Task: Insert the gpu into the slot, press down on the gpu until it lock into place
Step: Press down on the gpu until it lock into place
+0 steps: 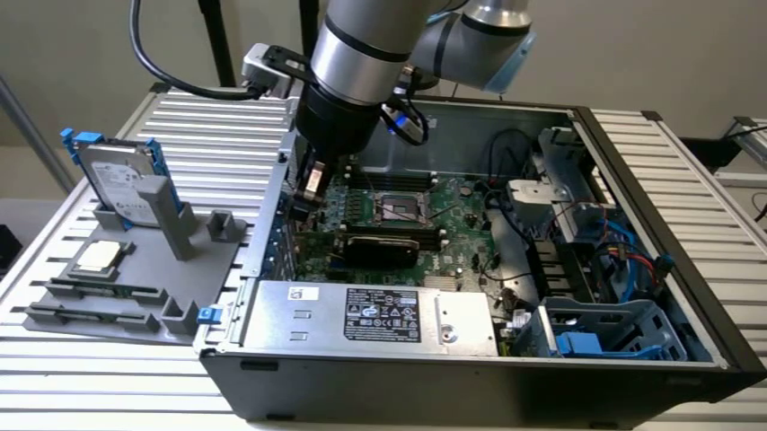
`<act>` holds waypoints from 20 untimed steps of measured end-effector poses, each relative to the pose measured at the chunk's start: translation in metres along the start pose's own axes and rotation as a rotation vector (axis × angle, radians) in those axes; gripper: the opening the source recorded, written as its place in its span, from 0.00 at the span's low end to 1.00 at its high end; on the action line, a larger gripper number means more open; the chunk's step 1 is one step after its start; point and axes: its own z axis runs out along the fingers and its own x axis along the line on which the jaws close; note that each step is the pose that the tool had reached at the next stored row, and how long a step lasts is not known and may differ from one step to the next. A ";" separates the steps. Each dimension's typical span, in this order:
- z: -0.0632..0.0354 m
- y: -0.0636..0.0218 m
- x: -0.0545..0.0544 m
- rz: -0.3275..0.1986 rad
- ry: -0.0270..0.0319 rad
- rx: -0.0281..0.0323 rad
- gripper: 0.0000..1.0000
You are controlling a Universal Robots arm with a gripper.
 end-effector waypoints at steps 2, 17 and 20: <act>0.0007 -0.0001 0.000 0.002 0.0012 0.0000 0.11; 0.0024 -0.0008 -0.001 0.012 0.0104 0.0007 0.11; -0.0002 -0.0018 -0.001 0.012 0.0106 0.0007 0.11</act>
